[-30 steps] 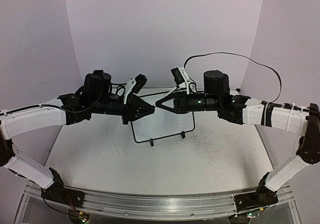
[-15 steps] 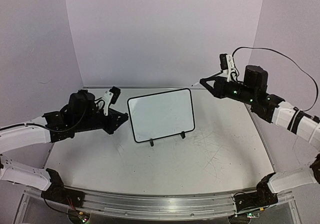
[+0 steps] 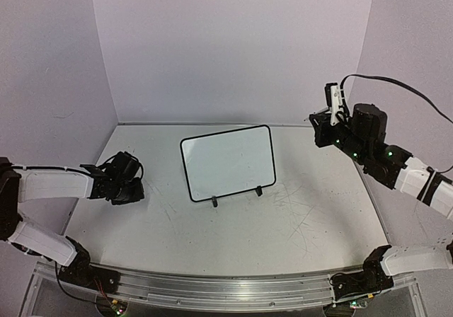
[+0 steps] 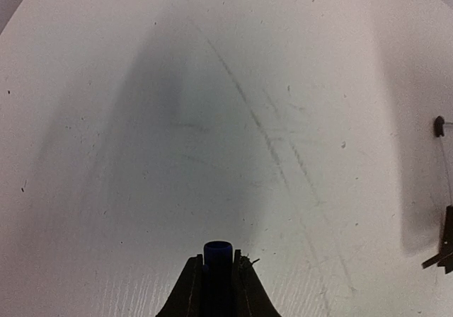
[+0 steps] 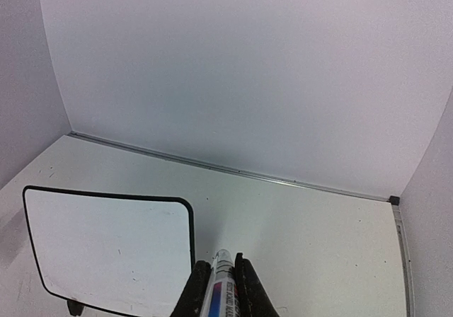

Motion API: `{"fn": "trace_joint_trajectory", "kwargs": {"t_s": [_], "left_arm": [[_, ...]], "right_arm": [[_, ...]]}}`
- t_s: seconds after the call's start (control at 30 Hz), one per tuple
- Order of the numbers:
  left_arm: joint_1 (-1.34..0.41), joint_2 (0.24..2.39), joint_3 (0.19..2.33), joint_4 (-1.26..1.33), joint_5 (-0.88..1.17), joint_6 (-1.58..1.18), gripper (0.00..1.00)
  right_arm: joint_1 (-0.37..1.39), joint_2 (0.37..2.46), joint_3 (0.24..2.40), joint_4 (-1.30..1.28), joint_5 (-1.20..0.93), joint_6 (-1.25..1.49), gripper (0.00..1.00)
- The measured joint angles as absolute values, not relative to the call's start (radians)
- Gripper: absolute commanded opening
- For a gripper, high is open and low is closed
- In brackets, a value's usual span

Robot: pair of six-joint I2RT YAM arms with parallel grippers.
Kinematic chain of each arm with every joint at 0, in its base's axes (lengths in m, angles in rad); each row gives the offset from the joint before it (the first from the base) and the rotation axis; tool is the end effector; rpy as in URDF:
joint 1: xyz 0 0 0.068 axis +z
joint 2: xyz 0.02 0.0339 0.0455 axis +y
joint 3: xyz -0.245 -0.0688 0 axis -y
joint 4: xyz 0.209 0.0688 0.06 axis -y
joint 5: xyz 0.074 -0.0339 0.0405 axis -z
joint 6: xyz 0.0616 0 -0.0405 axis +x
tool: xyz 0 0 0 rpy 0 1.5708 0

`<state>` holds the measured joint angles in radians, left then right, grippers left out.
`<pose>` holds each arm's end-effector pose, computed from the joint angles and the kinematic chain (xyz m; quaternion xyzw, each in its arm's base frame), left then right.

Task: Write a sentence on the whiteboard
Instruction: Place the pen cap at the center of the board.

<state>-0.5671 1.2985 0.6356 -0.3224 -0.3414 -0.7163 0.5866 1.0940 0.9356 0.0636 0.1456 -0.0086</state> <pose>0.2040 -0.1055 0.1581 -0.1192 0.9373 -0.0399 0.3252 0.2196 0.1352 0.3447 -0.1696 0.7198 0.1397 0.6585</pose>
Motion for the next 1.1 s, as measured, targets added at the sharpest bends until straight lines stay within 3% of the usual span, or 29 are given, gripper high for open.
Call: {"fn": "trace_joint_trajectory", "kwargs": {"t_s": [0.33,0.9,1.1], "left_arm": [[-0.568,1.527,0.711,-0.341,-0.31,-0.697,0.01],[-0.568,1.54,0.712,-0.343,-0.307,-0.676,0.52],[-0.568,1.388,0.712,-0.341,-0.285,-0.666,0.62]], "right_arm": [[0.585,1.068,0.89,0.068,0.069,0.002,0.0],[0.585,1.07,0.885,0.069,-0.019,0.001,0.0],[0.585,1.101,0.885,0.07,-0.075,-0.019,0.0]]}}
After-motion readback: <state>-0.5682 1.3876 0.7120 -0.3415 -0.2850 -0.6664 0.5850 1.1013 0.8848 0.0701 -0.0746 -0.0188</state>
